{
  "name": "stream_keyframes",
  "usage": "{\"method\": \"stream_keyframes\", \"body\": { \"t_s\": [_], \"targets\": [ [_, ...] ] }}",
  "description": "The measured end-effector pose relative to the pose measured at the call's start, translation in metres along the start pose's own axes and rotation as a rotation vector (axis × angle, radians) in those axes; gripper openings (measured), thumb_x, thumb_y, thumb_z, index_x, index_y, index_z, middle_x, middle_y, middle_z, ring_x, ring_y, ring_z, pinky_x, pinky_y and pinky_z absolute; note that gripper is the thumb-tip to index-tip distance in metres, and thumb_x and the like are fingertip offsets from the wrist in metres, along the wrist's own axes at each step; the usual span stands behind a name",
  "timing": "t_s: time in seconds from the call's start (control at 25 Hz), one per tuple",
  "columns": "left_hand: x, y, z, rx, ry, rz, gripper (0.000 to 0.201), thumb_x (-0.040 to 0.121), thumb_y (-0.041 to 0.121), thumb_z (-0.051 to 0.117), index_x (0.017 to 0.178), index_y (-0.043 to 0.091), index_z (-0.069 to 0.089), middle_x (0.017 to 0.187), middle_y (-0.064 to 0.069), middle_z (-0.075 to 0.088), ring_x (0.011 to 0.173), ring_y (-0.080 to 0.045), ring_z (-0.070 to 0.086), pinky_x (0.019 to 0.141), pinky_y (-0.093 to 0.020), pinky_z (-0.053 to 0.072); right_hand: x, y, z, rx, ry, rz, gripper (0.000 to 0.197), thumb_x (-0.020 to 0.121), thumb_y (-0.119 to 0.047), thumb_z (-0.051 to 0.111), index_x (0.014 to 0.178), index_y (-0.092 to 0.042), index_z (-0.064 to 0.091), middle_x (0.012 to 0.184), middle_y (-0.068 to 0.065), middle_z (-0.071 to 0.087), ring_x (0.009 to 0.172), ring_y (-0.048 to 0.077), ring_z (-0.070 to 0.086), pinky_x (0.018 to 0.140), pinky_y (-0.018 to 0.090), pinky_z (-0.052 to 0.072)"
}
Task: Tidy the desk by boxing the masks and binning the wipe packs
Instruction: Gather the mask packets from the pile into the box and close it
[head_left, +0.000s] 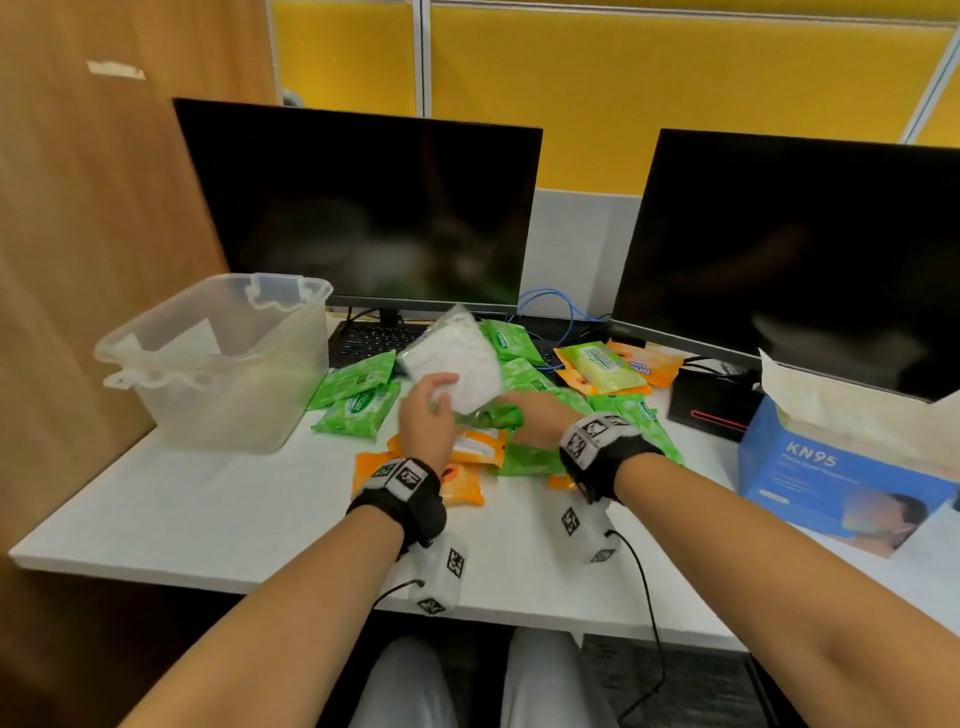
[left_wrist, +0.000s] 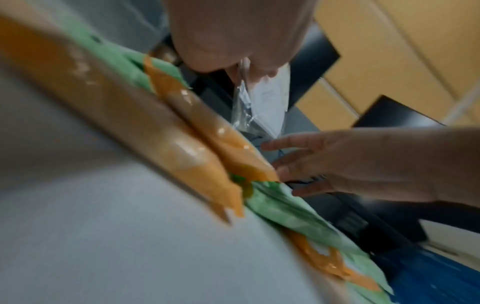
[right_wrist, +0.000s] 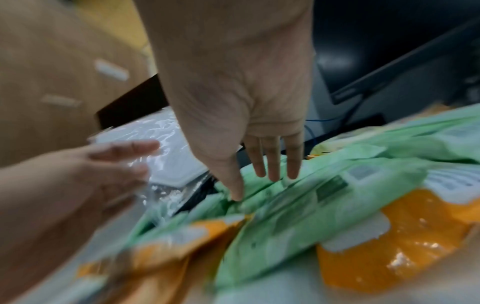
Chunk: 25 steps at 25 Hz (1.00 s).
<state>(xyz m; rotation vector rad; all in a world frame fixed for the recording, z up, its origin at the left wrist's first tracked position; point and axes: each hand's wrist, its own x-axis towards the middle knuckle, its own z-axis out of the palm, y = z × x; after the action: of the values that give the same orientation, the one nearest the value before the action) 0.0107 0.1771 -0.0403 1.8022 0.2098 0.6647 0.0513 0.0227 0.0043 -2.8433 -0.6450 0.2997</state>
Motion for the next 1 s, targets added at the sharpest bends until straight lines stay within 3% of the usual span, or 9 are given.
{"method": "stream_keyframes", "body": {
  "t_s": [0.12,0.24,0.36,0.48,0.6,0.68,0.8,0.92,1.0],
  "targets": [
    [0.001,0.032,0.023,-0.098,-0.112,-0.006,0.038,0.086,-0.009,0.035,0.102,0.017,0.058,0.112,-0.015,0.060,0.090,-0.034,0.055,0.078,-0.036,0.048,-0.005,0.030,-0.026,0.713,0.201,0.154,0.062,0.088,-0.008,0.059,0.144,-0.014,0.034,0.117,0.010,0.060,0.111,0.027,0.059,0.098,0.040,0.049],
    [0.002,0.056,0.045,-0.238,-0.212,-0.090,0.043,0.082,-0.013,0.032,0.106,0.022,0.043,0.101,-0.005,0.049,0.088,-0.024,0.050,0.076,-0.036,0.048,-0.021,0.052,-0.047,1.189,0.224,0.167,0.055,0.087,-0.003,0.062,0.137,-0.016,0.042,0.119,0.012,0.062,0.107,0.026,0.063,0.088,0.036,0.054],
    [0.004,0.071,0.064,-0.366,-0.298,-0.117,0.061,0.081,-0.013,0.037,0.124,0.031,0.034,0.108,0.002,0.051,0.099,-0.023,0.056,0.089,-0.044,0.052,-0.038,0.070,-0.060,1.054,0.189,0.103,0.042,0.085,-0.003,0.067,0.125,-0.007,0.055,0.117,0.012,0.066,0.097,0.023,0.066,0.076,0.028,0.057],
    [0.012,0.081,0.084,-0.449,-0.339,-0.077,0.069,0.081,0.011,0.061,0.136,0.041,0.029,0.131,-0.009,0.053,0.113,-0.024,0.059,0.094,-0.042,0.052,-0.049,0.097,-0.073,0.850,0.312,0.136,0.034,0.083,-0.001,0.069,0.116,0.000,0.061,0.103,0.013,0.067,0.082,0.020,0.066,0.067,0.023,0.057],
    [0.022,0.095,0.111,-0.314,-0.357,-0.023,0.041,0.088,0.012,0.061,0.128,0.011,0.049,0.110,-0.010,0.059,0.097,-0.024,0.058,0.090,-0.042,0.051,-0.067,0.128,-0.089,0.715,0.428,0.173,0.021,0.078,0.000,0.073,0.098,-0.004,0.068,0.091,0.011,0.067,0.076,0.020,0.064,0.066,0.027,0.057],
    [0.025,0.110,0.136,-0.331,-0.402,-0.068,0.020,0.093,0.012,0.055,0.111,0.005,0.057,0.106,-0.012,0.060,0.099,-0.027,0.058,0.092,-0.047,0.051,-0.087,0.145,-0.102,0.857,0.601,0.172,0.016,0.078,-0.002,0.074,0.090,-0.008,0.065,0.085,0.009,0.065,0.074,0.020,0.063,0.068,0.031,0.058],
    [0.019,0.142,0.178,-0.498,-0.464,-0.178,0.018,0.096,0.016,0.047,0.105,0.003,0.054,0.110,-0.017,0.059,0.105,-0.031,0.059,0.085,-0.046,0.053,-0.123,0.163,-0.121,1.155,0.616,0.157,0.030,0.086,-0.014,0.069,0.113,-0.008,0.057,0.091,0.005,0.066,0.076,0.015,0.065,0.072,0.030,0.058],
    [-0.013,0.184,0.218,-0.467,-0.649,-0.215,0.008,0.097,0.014,0.048,0.104,0.010,0.047,0.103,-0.011,0.056,0.091,-0.028,0.062,0.066,-0.035,0.058,-0.160,0.190,-0.139,0.993,0.641,0.192,0.025,0.092,-0.016,0.061,0.116,-0.012,0.054,0.101,0.002,0.067,0.080,0.011,0.067,0.067,0.026,0.059],
    [-0.031,0.199,0.242,-0.277,-0.743,-0.079,0.022,0.092,0.014,0.057,0.112,0.011,0.049,0.107,-0.013,0.061,0.092,-0.026,0.063,0.076,-0.035,0.056,-0.184,0.213,-0.155,0.764,0.825,0.279,0.028,0.094,-0.019,0.057,0.121,-0.013,0.051,0.110,0.004,0.063,0.081,0.011,0.066,0.056,0.021,0.057]
  ]
}}
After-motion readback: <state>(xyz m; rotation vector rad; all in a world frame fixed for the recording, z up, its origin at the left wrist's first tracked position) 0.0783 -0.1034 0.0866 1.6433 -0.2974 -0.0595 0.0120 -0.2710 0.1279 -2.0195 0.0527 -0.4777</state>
